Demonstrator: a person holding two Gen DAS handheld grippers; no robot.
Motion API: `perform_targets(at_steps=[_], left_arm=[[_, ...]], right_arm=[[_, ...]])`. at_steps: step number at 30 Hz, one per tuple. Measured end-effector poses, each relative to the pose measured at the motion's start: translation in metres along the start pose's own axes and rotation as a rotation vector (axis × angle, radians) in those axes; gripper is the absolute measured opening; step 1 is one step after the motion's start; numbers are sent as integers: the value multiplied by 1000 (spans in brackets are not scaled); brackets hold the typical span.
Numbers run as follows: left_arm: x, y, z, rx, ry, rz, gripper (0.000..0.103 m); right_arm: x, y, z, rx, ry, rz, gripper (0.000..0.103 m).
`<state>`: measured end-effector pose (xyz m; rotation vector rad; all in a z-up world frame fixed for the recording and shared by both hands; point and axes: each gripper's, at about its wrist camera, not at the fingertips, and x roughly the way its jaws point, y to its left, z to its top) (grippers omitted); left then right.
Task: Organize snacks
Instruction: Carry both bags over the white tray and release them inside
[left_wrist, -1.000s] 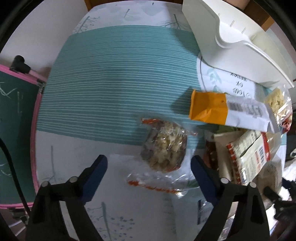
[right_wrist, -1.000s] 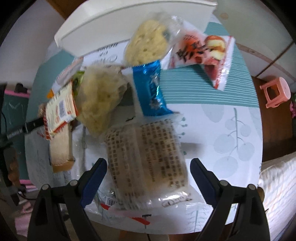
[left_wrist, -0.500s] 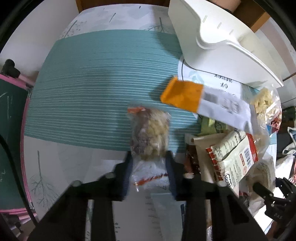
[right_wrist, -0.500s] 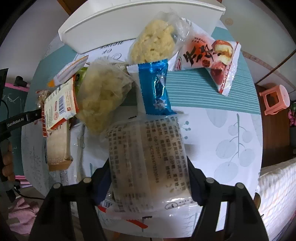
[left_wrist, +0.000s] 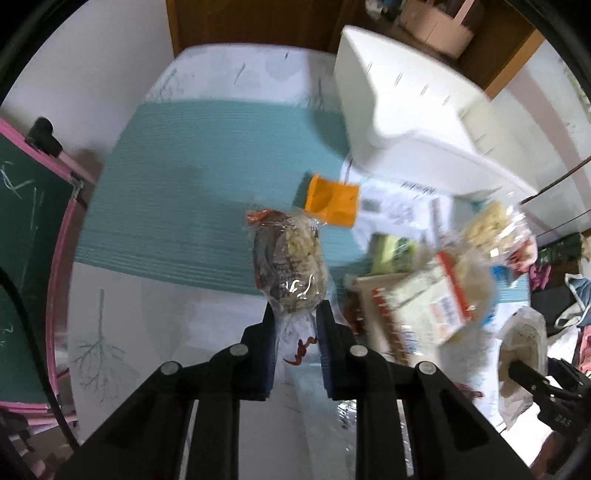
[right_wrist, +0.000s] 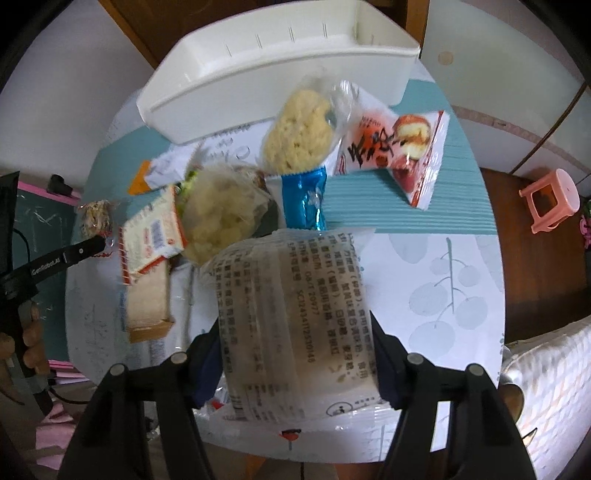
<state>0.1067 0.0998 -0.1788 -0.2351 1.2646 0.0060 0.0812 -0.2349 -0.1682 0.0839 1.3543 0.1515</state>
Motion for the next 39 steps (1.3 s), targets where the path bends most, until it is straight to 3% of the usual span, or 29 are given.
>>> perform_targets(at_steps=[11,17,20,25,29,35,39], left_arm=[[-145,-65,33,108,-262,-80,17],[-195,-116,56,183,-386,-73,18],[-201,-133,67,209,-410,-62,18],[-180,-154,100,242,-399,-34,18],[-142,-166,129,249,-347,-28,18],[-65,-175,171,264,-248,-6,18],[-24,-181,189,271,-183,-2,19]], right_arm=[[-96,-1,21,-48,-182,98,67],[-149,-5,62,-90,-303,125,68],[-173,-5,85,-112,-365,113,68],[-191,-4,128,-134,-439,89,68],[-179,-2,165,-129,-443,49,68],[-115,-10,227,-77,-343,-7,68],[-67,-18,250,-54,-266,-41,69]])
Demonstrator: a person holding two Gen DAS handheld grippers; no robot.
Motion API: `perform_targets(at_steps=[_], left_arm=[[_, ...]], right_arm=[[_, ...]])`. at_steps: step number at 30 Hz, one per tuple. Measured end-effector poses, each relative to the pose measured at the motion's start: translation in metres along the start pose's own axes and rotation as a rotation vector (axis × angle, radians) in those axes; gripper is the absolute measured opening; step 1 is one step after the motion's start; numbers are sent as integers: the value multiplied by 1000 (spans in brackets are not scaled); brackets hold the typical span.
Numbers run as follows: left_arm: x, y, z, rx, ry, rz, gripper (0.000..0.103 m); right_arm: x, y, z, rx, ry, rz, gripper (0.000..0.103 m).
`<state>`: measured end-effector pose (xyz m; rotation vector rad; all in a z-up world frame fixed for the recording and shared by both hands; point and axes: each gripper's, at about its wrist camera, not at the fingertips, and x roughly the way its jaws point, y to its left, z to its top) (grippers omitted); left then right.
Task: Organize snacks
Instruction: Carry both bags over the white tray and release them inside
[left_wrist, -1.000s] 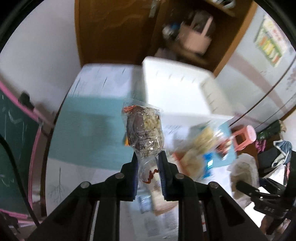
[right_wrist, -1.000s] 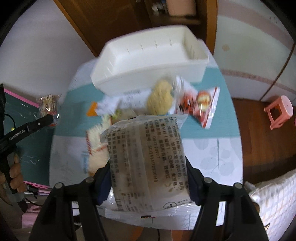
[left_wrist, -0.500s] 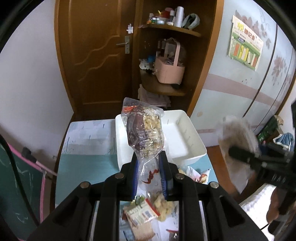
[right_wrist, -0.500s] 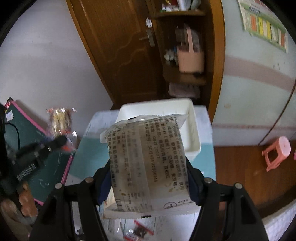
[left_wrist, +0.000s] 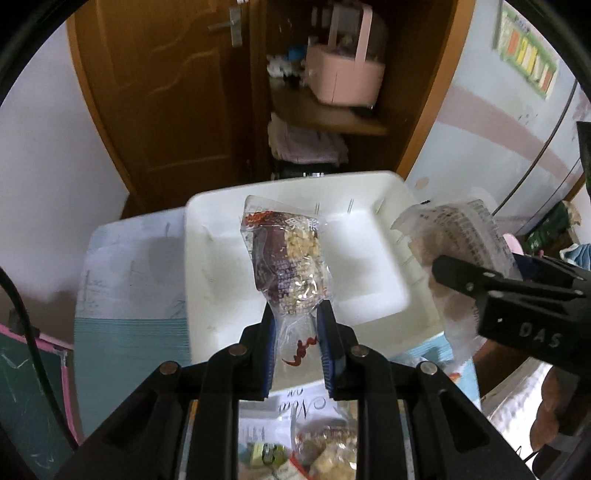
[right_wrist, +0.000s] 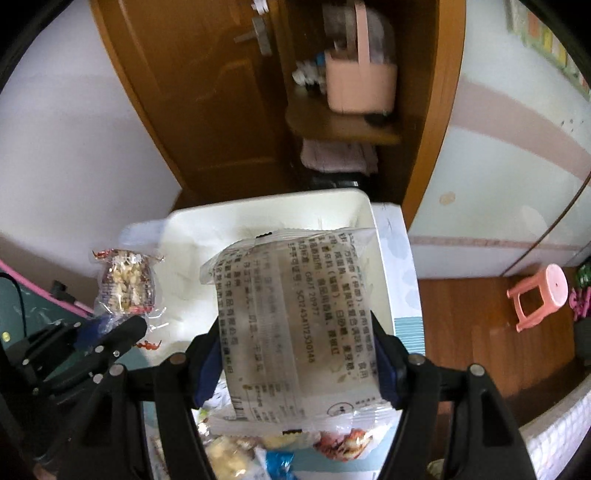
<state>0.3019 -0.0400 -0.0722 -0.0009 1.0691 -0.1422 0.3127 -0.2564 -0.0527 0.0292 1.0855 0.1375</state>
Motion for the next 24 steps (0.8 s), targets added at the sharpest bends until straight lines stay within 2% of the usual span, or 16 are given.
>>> perform_targets(at_steps=[3,8,9,10,12,16,20,24], left_arm=[[30,-8,5,28,32,20,21],[56,-11,5,49,70,47,31],[60,-12,6,56,80,45,43],[62,-12,6,58,86,43,62],[65,-11,7,58,86,49,85],[68,-12,12,50,100,52,89],[68,-11,10,52,109,61,89],[62,-11,9,42,100,63,89]], right_arm=[[32,-4,3,27,55,-16,69],[74,-12,2,62,143,-15,72],[78,-14,1,68,153,-9,73],[83,-15,1,74,164,-2,74],[89,-18,0,85,181,4,76],[85,-22,3,95,153,16,76],[76,-22,5,93,117,24,81],[67,-22,4,97,100,40,82]])
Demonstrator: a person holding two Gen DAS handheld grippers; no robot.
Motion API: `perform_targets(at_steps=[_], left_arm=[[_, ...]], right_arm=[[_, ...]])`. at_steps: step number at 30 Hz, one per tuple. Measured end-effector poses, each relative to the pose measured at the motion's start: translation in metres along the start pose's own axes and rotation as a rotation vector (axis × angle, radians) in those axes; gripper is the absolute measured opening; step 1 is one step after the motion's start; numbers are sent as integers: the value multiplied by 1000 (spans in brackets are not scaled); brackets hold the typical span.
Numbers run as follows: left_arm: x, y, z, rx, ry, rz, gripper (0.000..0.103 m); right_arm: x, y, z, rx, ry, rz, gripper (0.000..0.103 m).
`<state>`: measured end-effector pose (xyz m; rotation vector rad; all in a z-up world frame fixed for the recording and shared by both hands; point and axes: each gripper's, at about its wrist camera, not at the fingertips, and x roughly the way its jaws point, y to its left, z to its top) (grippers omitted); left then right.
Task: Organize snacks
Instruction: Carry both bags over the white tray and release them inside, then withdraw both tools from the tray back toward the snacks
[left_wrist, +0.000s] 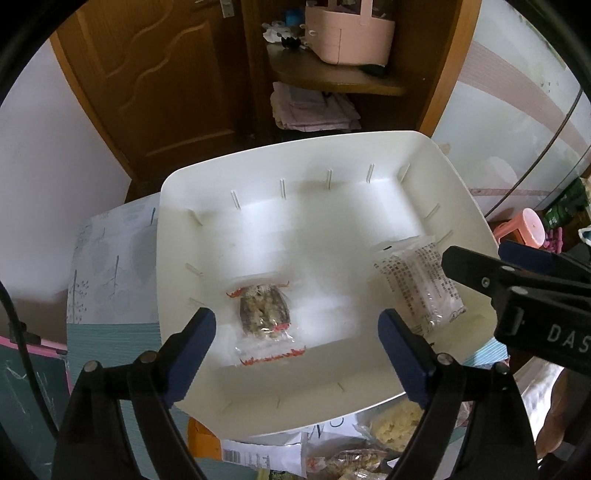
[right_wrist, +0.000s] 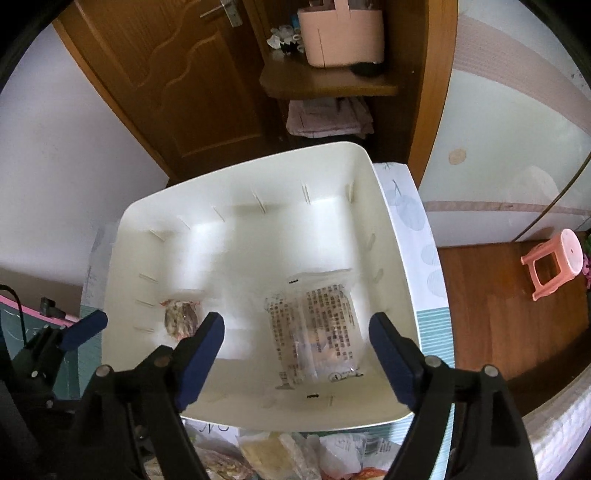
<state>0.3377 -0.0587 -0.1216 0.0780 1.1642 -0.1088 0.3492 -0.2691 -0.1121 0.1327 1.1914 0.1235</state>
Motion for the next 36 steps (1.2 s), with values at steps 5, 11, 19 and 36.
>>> perform_targets(at_steps=[5,11,19,36], left_arm=[[-11,2,-1,-20,-6,-18,89],[-27,6,-7,-58,-39,-22,89],[-44,9,-21,-77,-82,3,89],[-102,20,-66,-89,-133,-4,89]], right_arm=[[-13,3,-5,2,-30,18,82],[-27,7,-12,-7,-66,32,82],[-41,2,-23,35,-98,47,82],[-91,25,-61,36,-97,154,82]])
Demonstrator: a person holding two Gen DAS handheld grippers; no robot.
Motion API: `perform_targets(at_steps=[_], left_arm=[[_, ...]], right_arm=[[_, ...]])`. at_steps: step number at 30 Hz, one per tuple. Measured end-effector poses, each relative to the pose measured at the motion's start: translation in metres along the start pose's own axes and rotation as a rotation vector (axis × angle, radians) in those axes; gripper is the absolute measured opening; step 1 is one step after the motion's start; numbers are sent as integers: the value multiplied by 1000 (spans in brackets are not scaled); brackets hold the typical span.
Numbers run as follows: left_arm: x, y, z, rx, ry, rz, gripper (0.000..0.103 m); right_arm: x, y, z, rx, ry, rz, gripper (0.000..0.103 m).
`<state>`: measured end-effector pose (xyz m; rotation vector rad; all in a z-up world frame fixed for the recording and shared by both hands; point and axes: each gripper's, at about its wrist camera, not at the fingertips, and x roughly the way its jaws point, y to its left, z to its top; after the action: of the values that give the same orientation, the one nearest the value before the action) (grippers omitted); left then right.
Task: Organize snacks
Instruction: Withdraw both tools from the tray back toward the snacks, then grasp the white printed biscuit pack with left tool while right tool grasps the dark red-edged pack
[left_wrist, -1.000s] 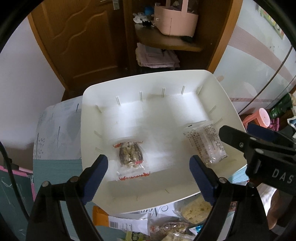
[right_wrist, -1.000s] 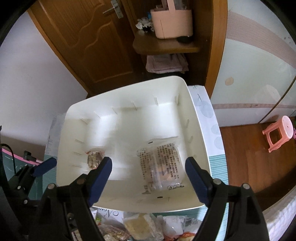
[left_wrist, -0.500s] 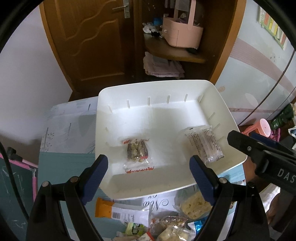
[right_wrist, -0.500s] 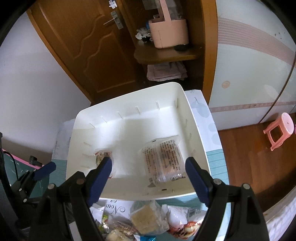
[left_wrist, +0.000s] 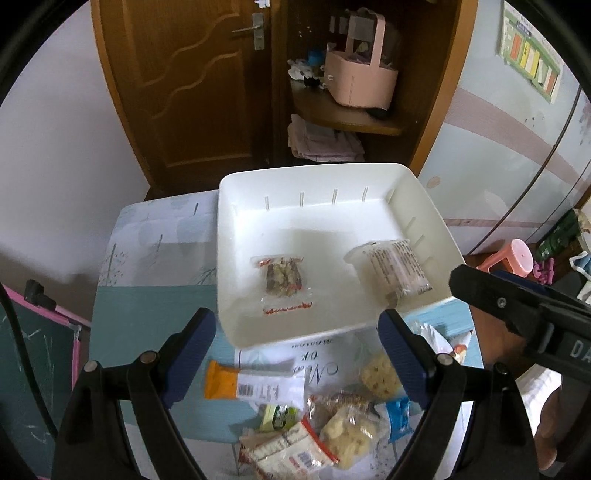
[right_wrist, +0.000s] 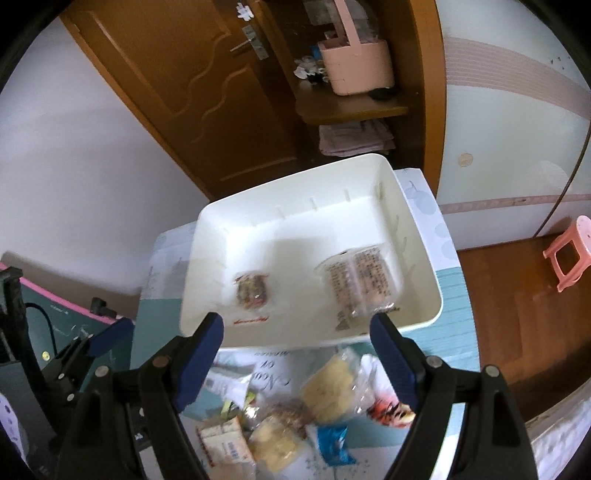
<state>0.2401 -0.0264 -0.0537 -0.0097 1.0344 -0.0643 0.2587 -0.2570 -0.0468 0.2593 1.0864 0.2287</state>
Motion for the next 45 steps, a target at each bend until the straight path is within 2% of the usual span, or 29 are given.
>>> perform_targets(at_steps=[5,11,18,22,25,32,36,40,42,45], left_arm=[[-24,12,-15,-27,-24,-5,89],[-58,30,-45,-58,-75,9,89],[-73,53,-94,-101,-38,5,89],[-66,63,-135,-143,38,-19,89],[-53,63,-164,-137,109,-20,89],[-8,51,-226,-134,286,-28,89],[10,37,-242,-136,339,-54,89],[23,24,-249,-151,378,-80,89],[30,19,-254,-158,393,-74,89],[40,15,-258,-176,407,-43,89]], right_arm=[[-26,14,-18,-16,-26,14,82],[-53,26,-43,-50,-48,-20,82],[-68,28,-80,-83,-44,-18,82],[-63,26,-105,-96,-7,-30,82],[-52,22,-127,-109,43,-29,82],[-15,8,-188,-98,210,-67,82],[8,-2,-219,-69,290,-86,82],[23,-5,-242,-83,326,-109,82],[29,-7,-251,-88,345,-119,81],[38,-8,-262,-94,365,-141,76]])
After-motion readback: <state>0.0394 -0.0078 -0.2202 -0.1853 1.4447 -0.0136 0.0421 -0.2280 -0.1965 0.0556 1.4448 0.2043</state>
